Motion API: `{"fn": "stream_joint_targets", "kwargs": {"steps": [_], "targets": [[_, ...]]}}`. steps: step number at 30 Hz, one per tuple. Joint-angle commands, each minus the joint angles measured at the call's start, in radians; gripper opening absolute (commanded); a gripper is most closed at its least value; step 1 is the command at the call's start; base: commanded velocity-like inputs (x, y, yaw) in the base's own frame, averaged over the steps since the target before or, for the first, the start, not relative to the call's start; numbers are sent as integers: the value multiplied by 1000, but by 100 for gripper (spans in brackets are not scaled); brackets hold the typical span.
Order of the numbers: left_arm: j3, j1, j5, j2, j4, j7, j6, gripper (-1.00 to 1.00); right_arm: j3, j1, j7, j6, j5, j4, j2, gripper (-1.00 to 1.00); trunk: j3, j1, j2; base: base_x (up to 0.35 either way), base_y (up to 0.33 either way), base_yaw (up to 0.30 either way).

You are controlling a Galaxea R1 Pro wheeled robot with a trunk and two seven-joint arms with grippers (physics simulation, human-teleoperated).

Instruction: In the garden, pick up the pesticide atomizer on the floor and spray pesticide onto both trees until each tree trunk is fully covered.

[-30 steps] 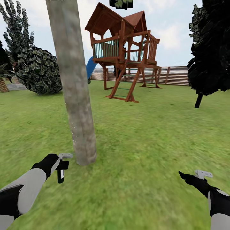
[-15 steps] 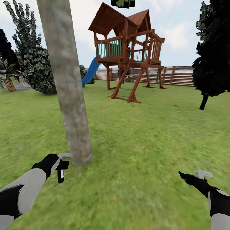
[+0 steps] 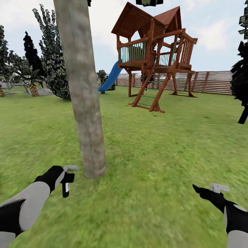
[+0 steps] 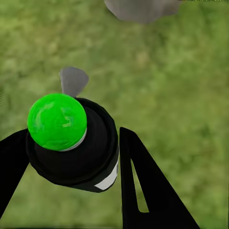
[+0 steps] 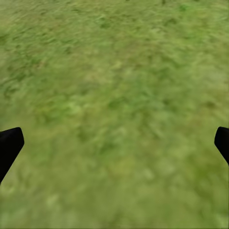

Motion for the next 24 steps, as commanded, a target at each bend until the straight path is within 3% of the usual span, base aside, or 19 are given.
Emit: {"fn": "stream_joint_targets", "kwargs": {"steps": [1,8,12,14,18,21,22,24], "targets": [[0,0,0,0,0,0,0,-100,0,0,0,0,0,0,0,100,0,0,0,128,-269,255],[0,0,0,0,-1,0,0,-100,0,0,0,0,0,0,0,100,0,0,0,169,-275,210],[2,0,2,-2,0,-1,-3,-100,0,0,0,0,0,0,0,100,0,0,0,189,-277,18],[12,0,2,-24,0,-1,-17,-100,0,0,0,0,0,0,0,100,0,0,0,152,-265,-123],[15,0,0,-32,5,-1,-21,-100,0,0,0,0,-1,0,0,100,0,0,0,98,-187,-128],[18,0,-1,-28,2,-1,-18,-100,-1,0,0,0,0,0,0,100,0,0,0,10,-19,-9],[18,0,-1,-15,-1,0,-14,-100,-1,0,0,0,0,0,0,100,0,0,0,2,-3,-2],[17,-3,-2,-2,-84,1,61,-100,-2,0,0,0,-1,0,0,100,0,0,0,0,0,0]]}}
